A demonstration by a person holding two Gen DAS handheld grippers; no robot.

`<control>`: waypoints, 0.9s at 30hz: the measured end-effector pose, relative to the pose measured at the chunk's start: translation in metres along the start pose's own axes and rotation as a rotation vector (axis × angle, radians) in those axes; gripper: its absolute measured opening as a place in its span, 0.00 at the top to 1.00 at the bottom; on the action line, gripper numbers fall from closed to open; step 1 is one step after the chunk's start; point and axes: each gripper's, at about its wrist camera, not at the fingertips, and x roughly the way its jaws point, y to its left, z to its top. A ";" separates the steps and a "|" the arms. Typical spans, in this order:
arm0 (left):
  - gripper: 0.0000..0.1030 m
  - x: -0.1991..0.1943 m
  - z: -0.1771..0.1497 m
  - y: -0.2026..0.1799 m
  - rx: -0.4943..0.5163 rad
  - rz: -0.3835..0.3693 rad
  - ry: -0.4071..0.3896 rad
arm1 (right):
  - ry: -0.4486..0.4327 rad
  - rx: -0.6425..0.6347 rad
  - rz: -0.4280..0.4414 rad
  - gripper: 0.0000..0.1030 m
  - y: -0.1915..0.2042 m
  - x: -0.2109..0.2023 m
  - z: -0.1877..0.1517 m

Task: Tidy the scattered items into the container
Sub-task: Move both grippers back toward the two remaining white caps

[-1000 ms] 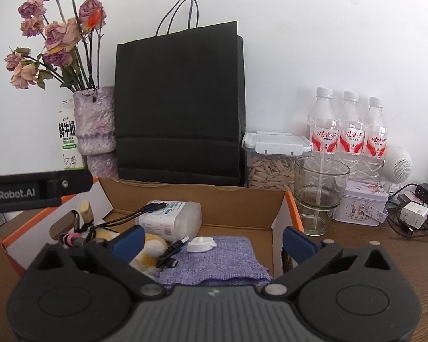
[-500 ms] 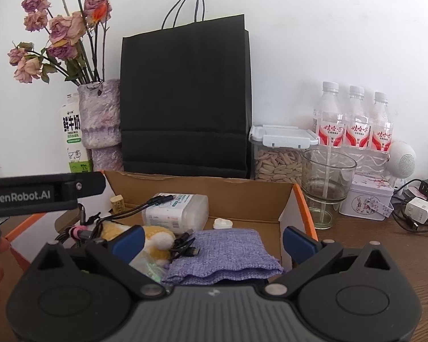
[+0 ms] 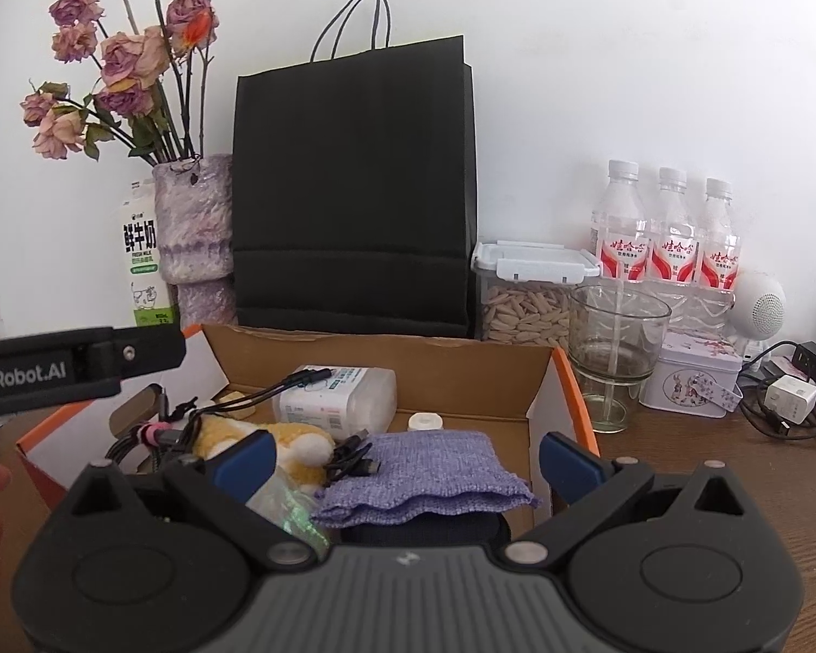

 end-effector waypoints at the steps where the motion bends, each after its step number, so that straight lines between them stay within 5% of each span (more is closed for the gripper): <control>1: 0.00 -0.001 -0.001 0.000 0.006 0.001 0.000 | -0.002 -0.006 -0.001 0.00 0.001 -0.002 -0.001; 13: 0.00 -0.030 -0.018 0.022 0.017 0.070 -0.005 | -0.044 -0.083 -0.060 0.00 0.003 -0.040 -0.026; 27: 0.00 -0.072 -0.041 0.038 0.031 0.098 0.022 | -0.009 -0.119 -0.026 0.00 0.012 -0.079 -0.057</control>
